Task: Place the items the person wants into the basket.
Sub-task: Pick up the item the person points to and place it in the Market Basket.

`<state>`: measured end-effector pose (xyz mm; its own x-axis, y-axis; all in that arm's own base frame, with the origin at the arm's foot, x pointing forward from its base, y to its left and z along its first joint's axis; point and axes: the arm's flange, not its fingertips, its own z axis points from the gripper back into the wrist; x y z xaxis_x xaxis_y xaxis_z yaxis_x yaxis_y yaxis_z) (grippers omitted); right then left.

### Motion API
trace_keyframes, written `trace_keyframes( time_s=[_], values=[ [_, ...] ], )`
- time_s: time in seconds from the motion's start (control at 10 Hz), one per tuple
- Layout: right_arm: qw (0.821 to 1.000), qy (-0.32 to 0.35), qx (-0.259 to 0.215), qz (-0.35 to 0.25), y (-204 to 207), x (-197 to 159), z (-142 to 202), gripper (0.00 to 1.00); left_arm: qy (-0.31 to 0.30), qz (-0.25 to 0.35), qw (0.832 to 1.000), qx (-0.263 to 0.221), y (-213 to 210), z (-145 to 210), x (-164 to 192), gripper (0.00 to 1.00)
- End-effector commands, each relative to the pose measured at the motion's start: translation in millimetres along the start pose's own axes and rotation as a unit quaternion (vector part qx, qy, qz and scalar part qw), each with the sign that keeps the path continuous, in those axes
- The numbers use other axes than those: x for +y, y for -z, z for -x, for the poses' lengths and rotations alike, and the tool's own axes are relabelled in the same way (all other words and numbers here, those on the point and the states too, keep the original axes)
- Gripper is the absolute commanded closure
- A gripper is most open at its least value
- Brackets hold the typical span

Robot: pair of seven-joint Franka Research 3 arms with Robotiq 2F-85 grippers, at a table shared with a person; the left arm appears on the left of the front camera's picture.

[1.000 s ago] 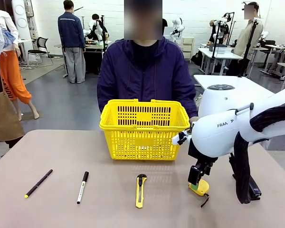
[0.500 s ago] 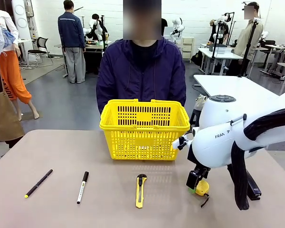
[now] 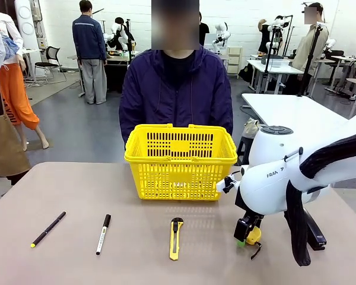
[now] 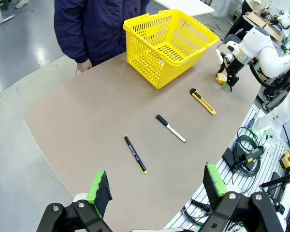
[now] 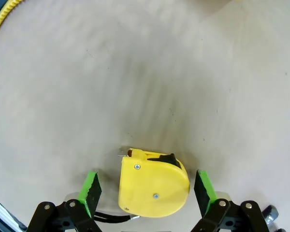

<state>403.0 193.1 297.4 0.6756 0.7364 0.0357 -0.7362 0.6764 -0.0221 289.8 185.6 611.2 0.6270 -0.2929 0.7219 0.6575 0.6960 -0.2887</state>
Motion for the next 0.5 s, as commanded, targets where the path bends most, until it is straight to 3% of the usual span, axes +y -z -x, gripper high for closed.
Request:
trace_keyframes(
  time_s=[0.0,0.1,0.2,0.4],
  values=[
    [1.000,-0.021,-0.005,0.022,5.0,-4.9,0.5,0.54,0.009,0.006,1.000,-0.008,-2.0,0.7,0.6,0.00],
    [0.999,-0.020,-0.005,0.024,3.4,-5.0,0.8,0.58,0.009,0.006,1.000,-0.008,-2.0,0.7,0.6,0.00],
    [1.000,-0.018,-0.005,0.024,3.3,-5.1,0.8,1.00,0.009,0.006,1.000,-0.008,-2.0,0.7,0.6,0.00],
    [1.000,-0.016,-0.003,0.023,3.1,-5.5,0.7,1.00,0.009,0.006,1.000,-0.008,-2.0,0.7,0.6,0.00]
  ],
)
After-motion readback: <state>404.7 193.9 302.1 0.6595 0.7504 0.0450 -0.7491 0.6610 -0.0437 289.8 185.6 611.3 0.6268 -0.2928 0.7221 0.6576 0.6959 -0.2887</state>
